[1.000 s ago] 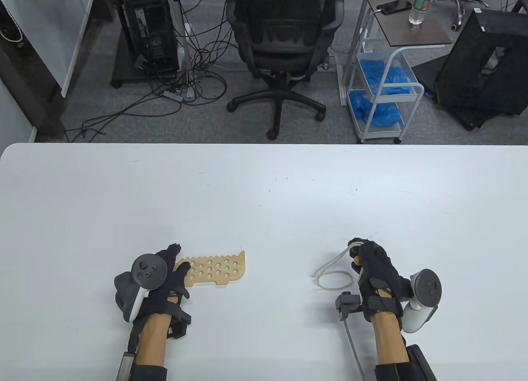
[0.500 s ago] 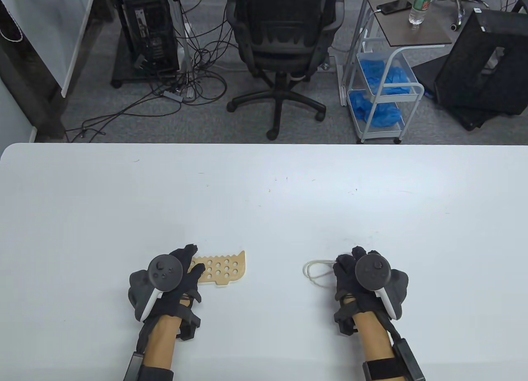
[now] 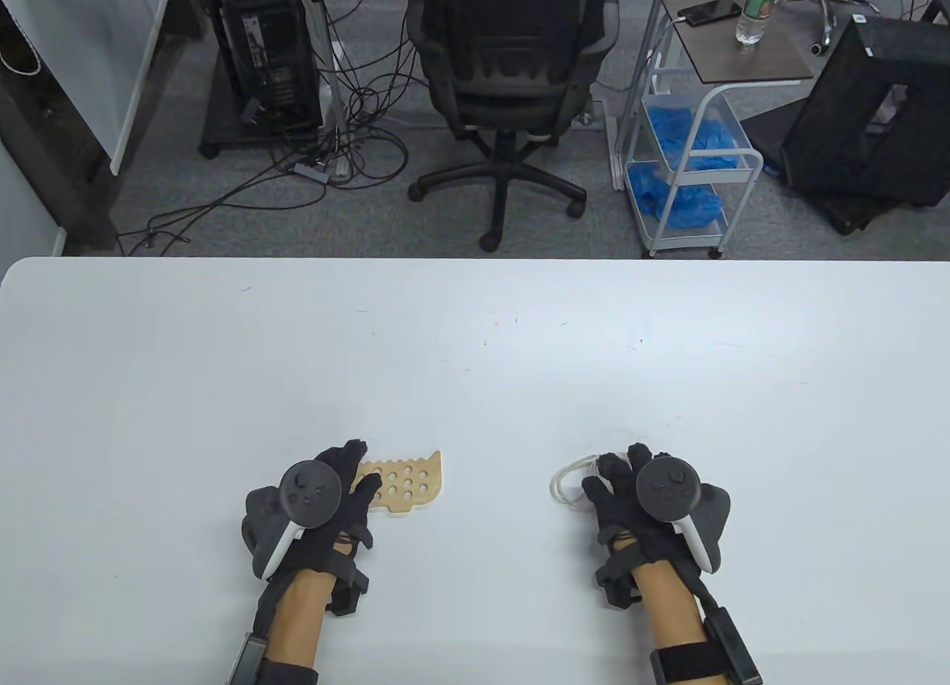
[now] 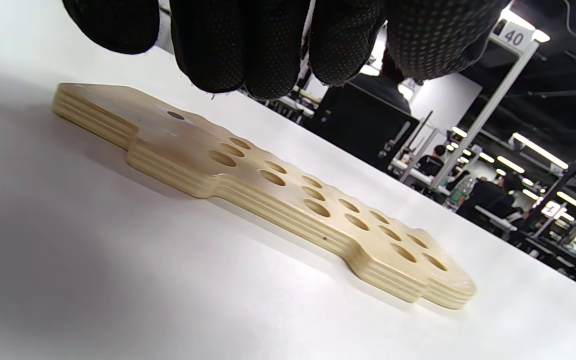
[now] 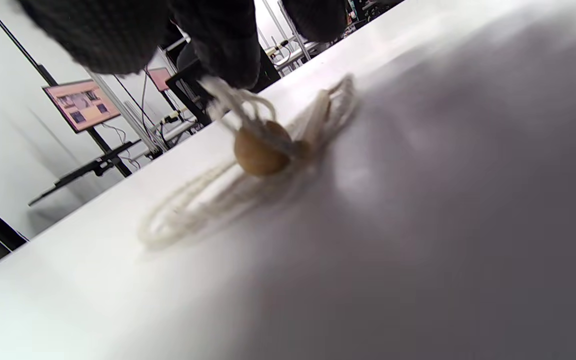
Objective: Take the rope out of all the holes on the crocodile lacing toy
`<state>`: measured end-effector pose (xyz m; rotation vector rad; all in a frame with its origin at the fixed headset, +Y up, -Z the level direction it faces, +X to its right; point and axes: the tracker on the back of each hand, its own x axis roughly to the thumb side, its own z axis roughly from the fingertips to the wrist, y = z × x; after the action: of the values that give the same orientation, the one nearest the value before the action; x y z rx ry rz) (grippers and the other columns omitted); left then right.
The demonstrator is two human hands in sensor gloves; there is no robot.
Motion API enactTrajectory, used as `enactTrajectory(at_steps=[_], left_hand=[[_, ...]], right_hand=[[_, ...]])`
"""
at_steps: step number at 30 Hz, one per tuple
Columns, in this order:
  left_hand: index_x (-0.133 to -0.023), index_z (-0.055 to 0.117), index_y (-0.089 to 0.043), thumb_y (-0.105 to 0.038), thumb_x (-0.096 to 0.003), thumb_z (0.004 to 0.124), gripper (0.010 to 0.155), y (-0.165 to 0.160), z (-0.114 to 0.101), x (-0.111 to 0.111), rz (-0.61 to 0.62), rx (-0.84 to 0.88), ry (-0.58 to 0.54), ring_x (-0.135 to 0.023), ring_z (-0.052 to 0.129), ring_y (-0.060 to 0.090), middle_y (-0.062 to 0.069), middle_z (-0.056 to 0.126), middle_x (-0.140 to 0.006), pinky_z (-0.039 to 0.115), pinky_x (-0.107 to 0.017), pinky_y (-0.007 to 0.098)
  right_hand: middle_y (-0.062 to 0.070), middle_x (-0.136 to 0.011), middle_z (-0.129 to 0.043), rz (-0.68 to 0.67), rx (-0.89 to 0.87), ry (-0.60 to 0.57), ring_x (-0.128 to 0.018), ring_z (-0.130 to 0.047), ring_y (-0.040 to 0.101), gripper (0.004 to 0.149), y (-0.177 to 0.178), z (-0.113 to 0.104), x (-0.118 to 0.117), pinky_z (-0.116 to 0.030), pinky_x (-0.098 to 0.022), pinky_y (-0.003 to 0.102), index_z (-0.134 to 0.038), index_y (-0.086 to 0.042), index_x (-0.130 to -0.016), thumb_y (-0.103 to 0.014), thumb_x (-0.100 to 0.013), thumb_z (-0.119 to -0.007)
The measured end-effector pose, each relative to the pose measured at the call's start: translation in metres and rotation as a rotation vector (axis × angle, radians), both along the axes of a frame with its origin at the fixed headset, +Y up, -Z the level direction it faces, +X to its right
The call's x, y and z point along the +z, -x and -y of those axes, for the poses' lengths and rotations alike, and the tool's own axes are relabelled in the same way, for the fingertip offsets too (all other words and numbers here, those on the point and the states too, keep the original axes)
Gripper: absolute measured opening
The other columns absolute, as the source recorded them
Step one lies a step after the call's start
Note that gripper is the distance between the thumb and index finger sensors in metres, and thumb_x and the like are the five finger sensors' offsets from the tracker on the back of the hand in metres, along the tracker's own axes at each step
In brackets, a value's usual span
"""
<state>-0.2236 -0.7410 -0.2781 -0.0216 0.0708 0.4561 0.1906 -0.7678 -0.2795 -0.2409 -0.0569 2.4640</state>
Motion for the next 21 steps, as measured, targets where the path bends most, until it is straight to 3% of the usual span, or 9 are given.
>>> enactTrajectory(at_steps=[6, 14, 21], left_hand=[[-0.116, 0.049, -0.026, -0.055, -0.0505, 0.070, 0.074, -0.019, -0.016, 0.008, 0.071, -0.054, -0.020, -0.103, 0.057, 0.044, 0.021, 0.056, -0.117, 0.054, -0.069, 0.070], [-0.118, 0.025, -0.025, -0.061, -0.0507, 0.066, 0.087, -0.046, -0.038, 0.024, 0.135, -0.164, -0.129, -0.111, 0.034, 0.043, 0.018, 0.029, -0.124, 0.038, -0.072, 0.076], [-0.117, 0.017, -0.025, -0.064, -0.0498, 0.065, 0.092, -0.060, -0.035, 0.026, 0.201, -0.200, -0.108, -0.114, 0.016, 0.044, 0.018, 0.015, -0.124, 0.023, -0.070, 0.082]], right_hand=[[0.022, -0.113, -0.027, -0.031, 0.059, -0.124, -0.098, -0.013, 0.057, 0.067, 0.016, -0.019, 0.007, -0.016, -0.060, 0.080, -0.059, -0.018, -0.100, -0.048, -0.043, -0.080], [0.018, -0.115, -0.020, -0.101, 0.201, -0.298, -0.099, -0.005, 0.055, 0.074, 0.039, -0.043, 0.022, -0.009, -0.058, 0.081, -0.049, -0.021, -0.103, -0.056, -0.043, -0.075], [0.018, -0.115, -0.016, -0.185, 0.306, -0.286, -0.098, -0.003, 0.054, 0.078, 0.061, -0.042, 0.028, -0.004, -0.054, 0.081, -0.046, -0.022, -0.105, -0.063, -0.043, -0.069]])
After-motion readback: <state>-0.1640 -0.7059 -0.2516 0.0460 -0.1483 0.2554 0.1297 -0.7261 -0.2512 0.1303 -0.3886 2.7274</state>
